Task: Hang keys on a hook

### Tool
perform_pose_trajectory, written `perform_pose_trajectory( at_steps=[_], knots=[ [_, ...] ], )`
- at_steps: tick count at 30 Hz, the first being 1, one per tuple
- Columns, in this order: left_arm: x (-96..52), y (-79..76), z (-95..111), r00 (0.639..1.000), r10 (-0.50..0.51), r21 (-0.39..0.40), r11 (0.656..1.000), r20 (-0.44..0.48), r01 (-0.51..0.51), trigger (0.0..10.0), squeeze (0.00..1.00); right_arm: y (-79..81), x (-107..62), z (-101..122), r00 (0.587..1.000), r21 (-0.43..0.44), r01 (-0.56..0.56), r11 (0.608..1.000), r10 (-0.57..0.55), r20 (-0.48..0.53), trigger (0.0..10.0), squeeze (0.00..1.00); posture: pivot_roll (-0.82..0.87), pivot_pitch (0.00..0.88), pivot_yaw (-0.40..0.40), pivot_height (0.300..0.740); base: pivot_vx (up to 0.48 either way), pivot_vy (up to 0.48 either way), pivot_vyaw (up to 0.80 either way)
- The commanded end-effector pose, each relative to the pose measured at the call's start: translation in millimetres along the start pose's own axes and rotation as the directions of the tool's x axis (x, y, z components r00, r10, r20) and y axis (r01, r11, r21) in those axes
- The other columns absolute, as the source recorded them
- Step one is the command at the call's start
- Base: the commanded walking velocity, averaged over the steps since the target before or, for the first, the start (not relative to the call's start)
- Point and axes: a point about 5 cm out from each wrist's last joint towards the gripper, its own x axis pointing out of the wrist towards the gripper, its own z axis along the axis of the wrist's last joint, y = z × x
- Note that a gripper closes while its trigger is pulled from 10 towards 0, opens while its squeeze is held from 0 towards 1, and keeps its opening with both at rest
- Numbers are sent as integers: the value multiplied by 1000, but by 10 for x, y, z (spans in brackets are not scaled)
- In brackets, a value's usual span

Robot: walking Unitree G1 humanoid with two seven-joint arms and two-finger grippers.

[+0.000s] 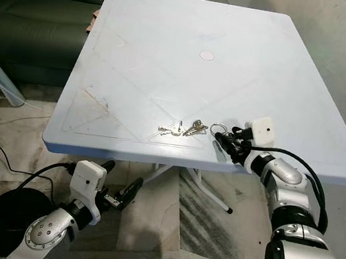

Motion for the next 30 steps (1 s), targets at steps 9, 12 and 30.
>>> perform_pose_trajectory(
  at_steps=[9,12,30],
  knots=[
    [-19,-11,15,1000,9,15,1000,-5,-9,10000,0,-20,-7,8,1000,12,1,1000,-1,-1,0,0,41,179,-55,740,0,0,0],
    [-21,-13,15,1000,9,16,1000,-5,-9,10000,0,-22,-8,5,1000,10,1,1000,0,-5,0,0,41,181,-56,740,0,0,0],
    [-36,-14,11,1000,17,13,1000,-6,-17,10000,0,-3,1,-11,1000,3,-10,1000,10,-16,353,0,49,176,-60,740,0,0,0]
  ],
)
